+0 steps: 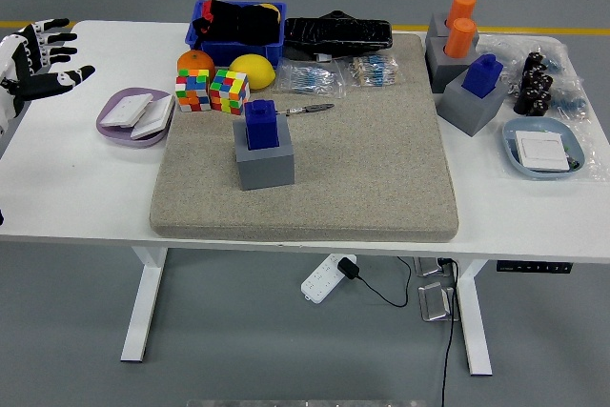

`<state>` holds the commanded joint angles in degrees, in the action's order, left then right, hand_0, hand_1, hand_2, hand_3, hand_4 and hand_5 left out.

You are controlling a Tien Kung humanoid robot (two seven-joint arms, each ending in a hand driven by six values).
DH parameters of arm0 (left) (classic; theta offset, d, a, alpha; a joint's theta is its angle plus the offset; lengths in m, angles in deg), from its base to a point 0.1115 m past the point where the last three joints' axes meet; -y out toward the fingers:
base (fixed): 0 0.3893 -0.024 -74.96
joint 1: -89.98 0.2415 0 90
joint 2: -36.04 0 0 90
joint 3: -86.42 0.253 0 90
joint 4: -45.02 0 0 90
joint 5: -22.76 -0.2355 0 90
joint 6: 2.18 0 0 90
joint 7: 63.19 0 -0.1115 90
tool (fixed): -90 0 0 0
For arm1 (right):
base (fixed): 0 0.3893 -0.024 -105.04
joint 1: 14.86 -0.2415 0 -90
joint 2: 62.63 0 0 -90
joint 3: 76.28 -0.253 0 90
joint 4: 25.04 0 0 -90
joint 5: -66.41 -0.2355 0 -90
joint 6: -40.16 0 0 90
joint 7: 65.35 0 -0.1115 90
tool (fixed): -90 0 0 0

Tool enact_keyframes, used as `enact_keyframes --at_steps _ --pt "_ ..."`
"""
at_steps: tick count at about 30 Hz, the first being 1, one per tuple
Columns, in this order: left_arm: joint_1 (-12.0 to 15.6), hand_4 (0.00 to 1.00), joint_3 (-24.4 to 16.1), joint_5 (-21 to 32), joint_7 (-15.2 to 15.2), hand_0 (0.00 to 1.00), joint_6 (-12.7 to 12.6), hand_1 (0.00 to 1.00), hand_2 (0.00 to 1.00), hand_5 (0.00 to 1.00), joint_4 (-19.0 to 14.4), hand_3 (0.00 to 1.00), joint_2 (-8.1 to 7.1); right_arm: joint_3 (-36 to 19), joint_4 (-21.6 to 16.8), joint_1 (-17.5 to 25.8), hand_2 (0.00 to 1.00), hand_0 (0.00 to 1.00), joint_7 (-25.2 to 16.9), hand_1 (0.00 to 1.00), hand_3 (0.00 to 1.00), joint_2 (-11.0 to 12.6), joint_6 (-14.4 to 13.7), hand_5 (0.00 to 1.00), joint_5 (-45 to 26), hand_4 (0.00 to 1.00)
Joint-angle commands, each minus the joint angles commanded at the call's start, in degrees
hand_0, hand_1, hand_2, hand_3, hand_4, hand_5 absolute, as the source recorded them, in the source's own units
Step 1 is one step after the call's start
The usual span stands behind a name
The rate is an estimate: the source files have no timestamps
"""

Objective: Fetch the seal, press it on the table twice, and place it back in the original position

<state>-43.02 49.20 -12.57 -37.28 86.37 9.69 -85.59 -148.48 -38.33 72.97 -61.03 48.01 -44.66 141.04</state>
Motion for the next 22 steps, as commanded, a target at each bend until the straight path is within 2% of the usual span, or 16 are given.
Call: enact_keyframes --at_steps 13,22 --pt "0.32 0.870 0.59 0.09 0.09 0.719 -0.11 0.703 0.739 0.002 -0.13 0.829 -0.10 0.98 -0.13 -0.08 0.648 0.758 -0.02 0.670 0.611 0.21 0.06 0.497 -0.43 0.763" --pt "0.28 0.869 1.63 0.14 0.09 0.718 -0.05 0.701 0.739 0.002 -0.42 0.830 0.38 0.46 -0.08 0.66 0.647 0.758 0.06 0.670 0.611 0.15 0.02 0.496 -0.18 0.763"
